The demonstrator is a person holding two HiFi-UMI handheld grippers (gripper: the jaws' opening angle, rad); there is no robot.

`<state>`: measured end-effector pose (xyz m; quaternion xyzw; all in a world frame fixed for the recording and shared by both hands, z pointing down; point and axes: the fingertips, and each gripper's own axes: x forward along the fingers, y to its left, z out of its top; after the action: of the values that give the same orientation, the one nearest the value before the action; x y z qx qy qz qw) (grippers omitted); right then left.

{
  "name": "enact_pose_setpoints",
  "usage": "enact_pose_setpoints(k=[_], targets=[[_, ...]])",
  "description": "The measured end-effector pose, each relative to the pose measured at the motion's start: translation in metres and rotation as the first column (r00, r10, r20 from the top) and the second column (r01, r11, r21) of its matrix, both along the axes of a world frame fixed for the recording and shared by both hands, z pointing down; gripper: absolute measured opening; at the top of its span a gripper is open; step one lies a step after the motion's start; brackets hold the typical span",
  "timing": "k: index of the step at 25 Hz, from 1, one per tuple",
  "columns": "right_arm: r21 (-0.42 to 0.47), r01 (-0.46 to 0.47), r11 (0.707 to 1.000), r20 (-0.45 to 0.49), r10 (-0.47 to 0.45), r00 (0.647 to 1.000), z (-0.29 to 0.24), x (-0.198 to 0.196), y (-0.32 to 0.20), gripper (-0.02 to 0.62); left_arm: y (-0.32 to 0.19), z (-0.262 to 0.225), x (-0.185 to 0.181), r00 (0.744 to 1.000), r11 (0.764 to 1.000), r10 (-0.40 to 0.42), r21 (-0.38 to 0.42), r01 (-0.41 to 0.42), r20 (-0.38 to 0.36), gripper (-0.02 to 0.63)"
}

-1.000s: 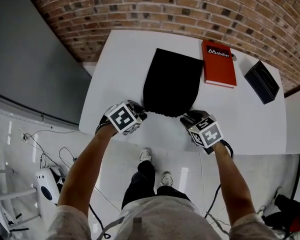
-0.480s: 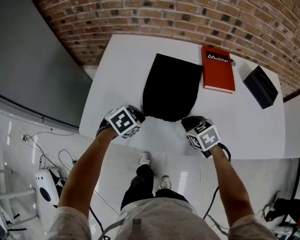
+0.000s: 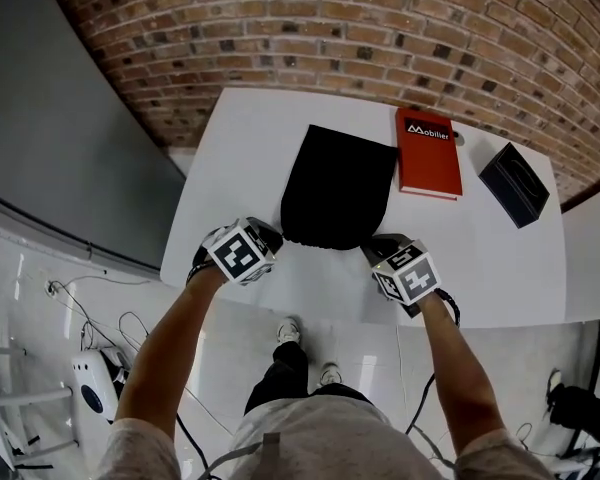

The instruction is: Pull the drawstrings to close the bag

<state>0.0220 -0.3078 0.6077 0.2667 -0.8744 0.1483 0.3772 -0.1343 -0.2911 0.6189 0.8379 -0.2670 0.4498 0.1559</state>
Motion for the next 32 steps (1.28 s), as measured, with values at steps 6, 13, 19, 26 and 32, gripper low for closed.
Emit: enact_pose_setpoints(k=[6,13,19,26,32], targets=[[0.047,-0.013,0.999,0.019,0.012,1.0,-0.033,-0.001,-0.02,0.006,-0.025,-0.038,-0.006,1.0,0.996,0.004,0.085,-0.005,0.013,0.009],[0.088,-0.053,0.995,0.049,0.048,0.998,-0.066,0.001,-0.043,0.006,-0.053,-0.067,-0.006,1.0,0.989,0.002,0.145,-0.003,0.007,0.009],[0.117,-0.091,0.989,0.085,0.081,0.993,-0.094,-0.001,-0.058,0.006,-0.075,-0.095,-0.01,1.0,0.979,-0.01,0.203,0.009,0.002,0.009],[0.144,-0.149,0.978,0.142,0.128,0.982,-0.123,-0.008,-0.075,0.006,-0.093,-0.123,-0.018,0.999,0.963,-0.027,0.267,0.03,-0.017,0.011],[0.18,-0.209,0.961,0.184,0.176,0.967,-0.15,-0.014,-0.092,0.006,-0.116,-0.158,-0.025,0.996,0.934,-0.065,0.346,0.083,-0.064,0.009]])
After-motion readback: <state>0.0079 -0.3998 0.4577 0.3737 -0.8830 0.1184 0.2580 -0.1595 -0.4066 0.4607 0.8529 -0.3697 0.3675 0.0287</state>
